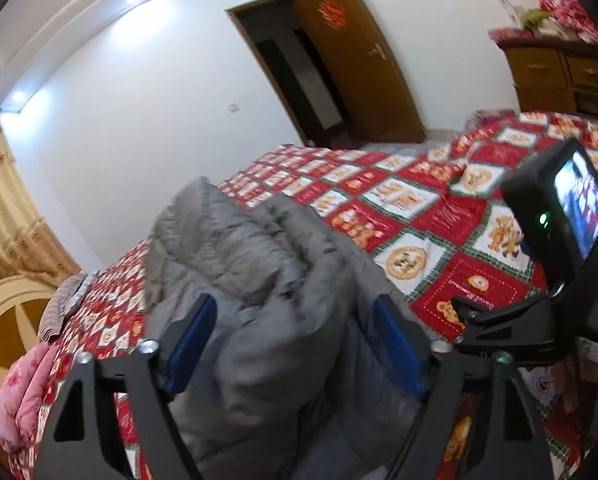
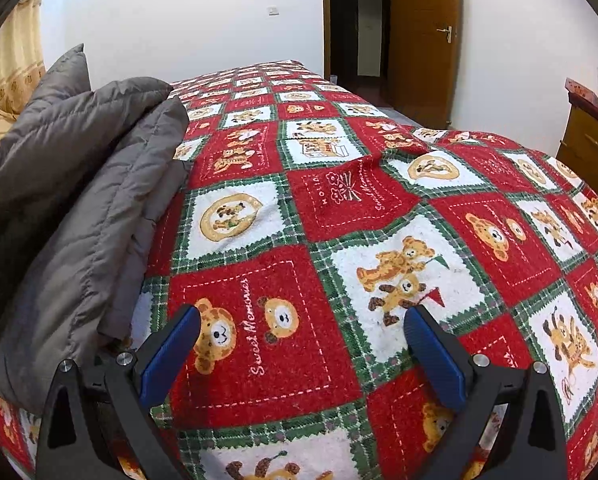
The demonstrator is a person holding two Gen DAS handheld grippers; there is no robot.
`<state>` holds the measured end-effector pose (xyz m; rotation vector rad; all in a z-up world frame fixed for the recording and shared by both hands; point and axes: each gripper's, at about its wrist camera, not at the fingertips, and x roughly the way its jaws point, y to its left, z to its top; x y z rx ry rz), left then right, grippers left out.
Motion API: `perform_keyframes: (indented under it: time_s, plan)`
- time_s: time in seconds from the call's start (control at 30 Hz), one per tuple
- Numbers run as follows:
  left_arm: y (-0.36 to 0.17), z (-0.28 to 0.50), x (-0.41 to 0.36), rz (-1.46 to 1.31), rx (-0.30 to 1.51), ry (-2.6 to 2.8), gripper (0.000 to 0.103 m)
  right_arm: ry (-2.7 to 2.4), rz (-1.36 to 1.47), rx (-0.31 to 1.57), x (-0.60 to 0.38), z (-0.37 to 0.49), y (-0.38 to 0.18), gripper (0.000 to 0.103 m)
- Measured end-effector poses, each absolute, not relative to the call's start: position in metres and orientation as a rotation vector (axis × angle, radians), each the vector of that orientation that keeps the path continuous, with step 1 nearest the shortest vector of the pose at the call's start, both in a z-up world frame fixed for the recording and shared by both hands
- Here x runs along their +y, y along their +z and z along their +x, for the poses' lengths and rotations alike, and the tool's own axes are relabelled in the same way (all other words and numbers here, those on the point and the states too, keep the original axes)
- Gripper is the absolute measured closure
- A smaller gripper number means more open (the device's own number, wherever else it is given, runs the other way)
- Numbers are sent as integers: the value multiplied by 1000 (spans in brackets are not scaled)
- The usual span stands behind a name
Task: Fold large clothes
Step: 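Lay the folded side down and open the left gripper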
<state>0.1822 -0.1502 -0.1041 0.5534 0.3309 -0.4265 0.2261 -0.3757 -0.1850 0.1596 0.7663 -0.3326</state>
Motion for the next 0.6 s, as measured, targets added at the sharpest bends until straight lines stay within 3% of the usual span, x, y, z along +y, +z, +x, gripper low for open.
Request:
perform_keyframes:
  time_s: [0.17,0.47,0.6]
  plan:
    - [-76,174,-98,402,258,-344,0,-331,136,765,-374,225,-186,2]
    - [-54,238,10,51,350,-202,0,-314,211,768,-382,228,-182,2]
    - [-73,287,-1,144,404,-57,0,-313,239,750,-384,229,-176,2]
